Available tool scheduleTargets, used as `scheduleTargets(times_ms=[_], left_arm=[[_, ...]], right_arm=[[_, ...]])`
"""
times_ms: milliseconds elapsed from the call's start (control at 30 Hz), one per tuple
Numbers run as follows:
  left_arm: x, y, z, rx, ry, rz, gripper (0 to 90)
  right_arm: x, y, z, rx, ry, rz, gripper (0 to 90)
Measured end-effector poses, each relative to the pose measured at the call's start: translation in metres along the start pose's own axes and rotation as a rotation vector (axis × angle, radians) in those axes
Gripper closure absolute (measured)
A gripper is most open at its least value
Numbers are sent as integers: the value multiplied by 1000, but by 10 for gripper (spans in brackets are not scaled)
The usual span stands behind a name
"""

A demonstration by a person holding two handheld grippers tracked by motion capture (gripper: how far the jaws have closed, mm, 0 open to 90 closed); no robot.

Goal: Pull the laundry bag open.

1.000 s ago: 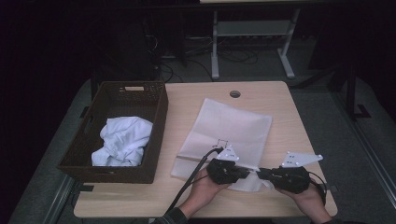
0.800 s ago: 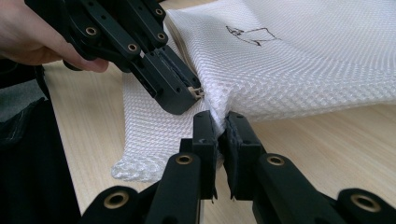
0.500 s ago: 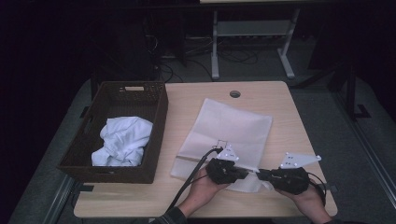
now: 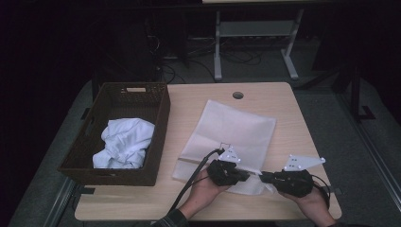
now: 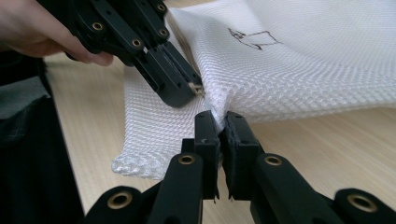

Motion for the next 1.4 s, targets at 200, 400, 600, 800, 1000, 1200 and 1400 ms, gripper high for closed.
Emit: scheduleTargets(times_ms=[200, 400, 600, 800, 1000, 1200, 1400], left_arm=[[-4, 9, -10, -36, 20, 8, 872], [-5, 11, -10, -35, 11, 2, 871], [-5, 11, -11, -39, 13, 2, 871], [-6, 11, -12, -42, 13, -9, 871], [-12, 13, -20, -4, 36, -25, 872], [-13, 16, -23, -18, 30, -21, 871], [-16, 19, -28, 22, 32, -45, 872]], right_arm=[[-3, 5, 6, 1, -10, 20, 839], [-3, 4, 5, 11, -2, 21, 838], [-3, 4, 4, 14, 0, 20, 837], [-3, 3, 3, 11, 4, 19, 838], [-4, 5, 5, -7, -6, 18, 838], [-5, 5, 5, 10, 0, 22, 838], [-5, 7, 5, -6, -5, 21, 838]])
Point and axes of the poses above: each handheld gripper's, and its own axes: y roughly backward along the jaws, x roughly out of its top, z roughly to its right, the point moved 4 cm from there along -y, roughly forward along the jaws, and after that the axes turned 12 degrees about -z, right-handed, at the moved point
